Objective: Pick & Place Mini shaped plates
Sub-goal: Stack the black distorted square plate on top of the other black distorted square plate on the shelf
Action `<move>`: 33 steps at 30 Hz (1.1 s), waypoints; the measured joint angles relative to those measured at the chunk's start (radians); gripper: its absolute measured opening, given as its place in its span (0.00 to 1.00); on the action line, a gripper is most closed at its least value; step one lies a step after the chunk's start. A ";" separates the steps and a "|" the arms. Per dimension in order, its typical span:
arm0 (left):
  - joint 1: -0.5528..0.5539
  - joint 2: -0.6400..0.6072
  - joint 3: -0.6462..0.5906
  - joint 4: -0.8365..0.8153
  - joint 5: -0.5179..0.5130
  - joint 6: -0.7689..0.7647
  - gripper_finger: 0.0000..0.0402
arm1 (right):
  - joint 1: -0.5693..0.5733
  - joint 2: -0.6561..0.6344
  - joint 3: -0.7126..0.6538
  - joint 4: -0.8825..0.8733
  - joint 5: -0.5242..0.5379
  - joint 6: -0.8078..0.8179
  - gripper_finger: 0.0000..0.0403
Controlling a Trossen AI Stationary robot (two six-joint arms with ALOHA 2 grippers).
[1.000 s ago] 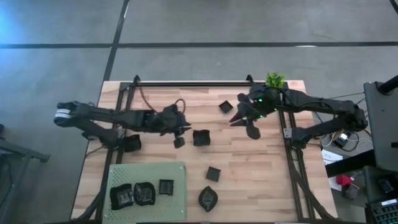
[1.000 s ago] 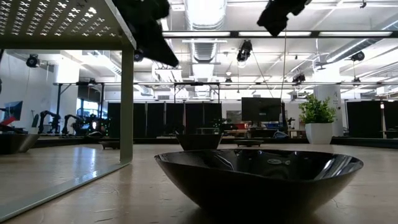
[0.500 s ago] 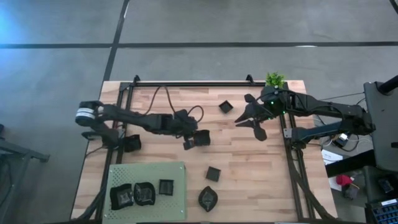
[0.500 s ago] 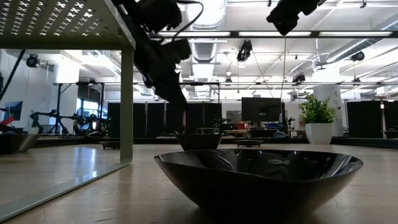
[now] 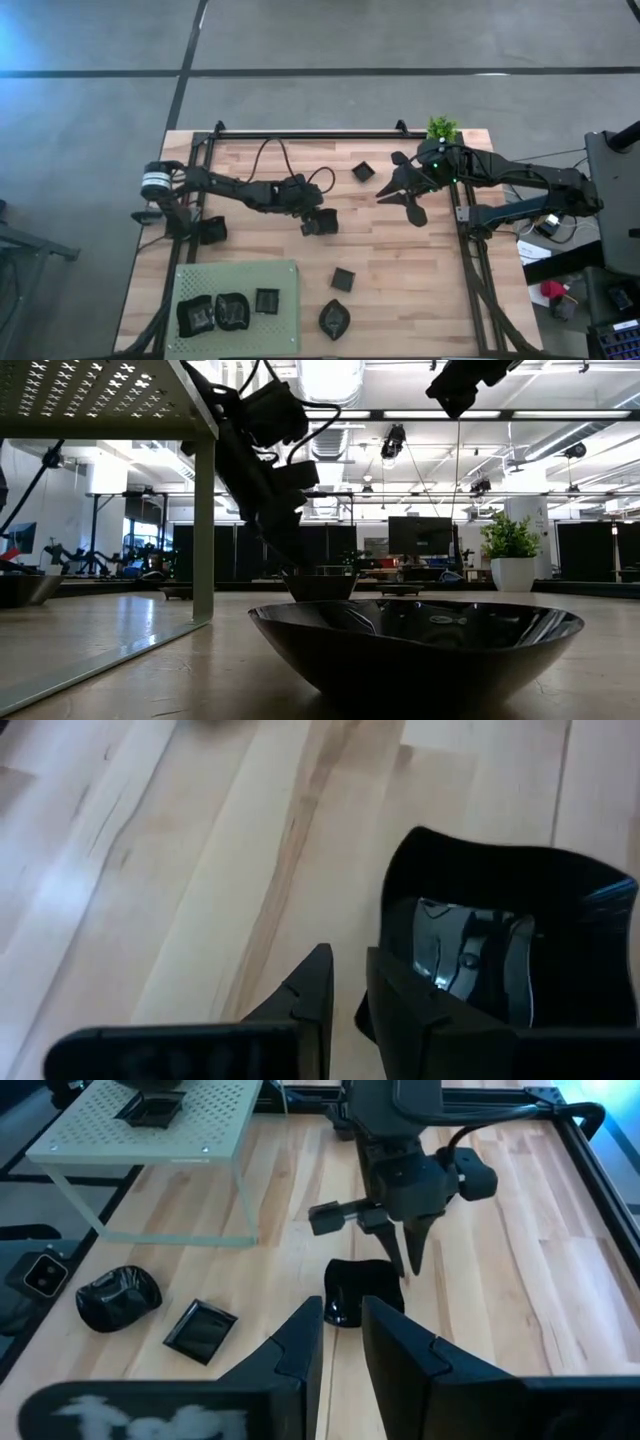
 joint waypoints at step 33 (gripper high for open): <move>0.005 0.038 -0.005 0.032 0.048 -0.018 0.14 | 0.000 0.000 0.000 0.016 0.000 -0.008 0.17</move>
